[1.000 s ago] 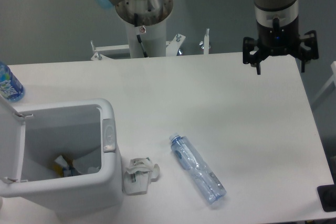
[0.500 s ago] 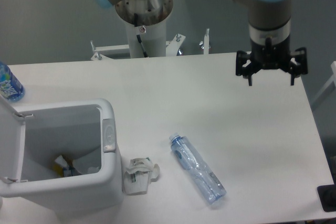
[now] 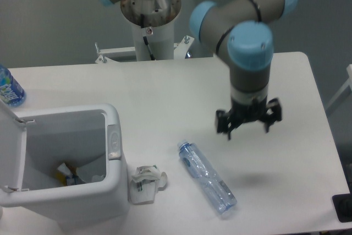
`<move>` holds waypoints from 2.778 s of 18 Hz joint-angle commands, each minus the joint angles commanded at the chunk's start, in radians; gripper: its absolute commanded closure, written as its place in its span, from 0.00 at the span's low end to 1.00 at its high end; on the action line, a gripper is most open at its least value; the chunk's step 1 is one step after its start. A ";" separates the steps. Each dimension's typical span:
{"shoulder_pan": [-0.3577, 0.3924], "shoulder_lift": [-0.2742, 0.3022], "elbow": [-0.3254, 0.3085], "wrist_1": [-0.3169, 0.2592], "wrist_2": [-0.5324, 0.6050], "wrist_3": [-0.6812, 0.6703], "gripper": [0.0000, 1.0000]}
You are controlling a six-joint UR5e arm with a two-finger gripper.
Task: Place the trash in the trash can
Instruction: 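Lower the gripper over the bottle's middle and close on it, then lift the clear bottle up off the table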
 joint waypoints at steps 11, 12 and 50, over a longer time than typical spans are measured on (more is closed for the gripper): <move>-0.051 -0.169 0.022 0.179 -0.003 -0.091 0.00; -0.052 -0.180 0.022 0.195 -0.003 -0.091 0.00; -0.028 -0.042 0.213 0.241 -0.123 -0.134 0.44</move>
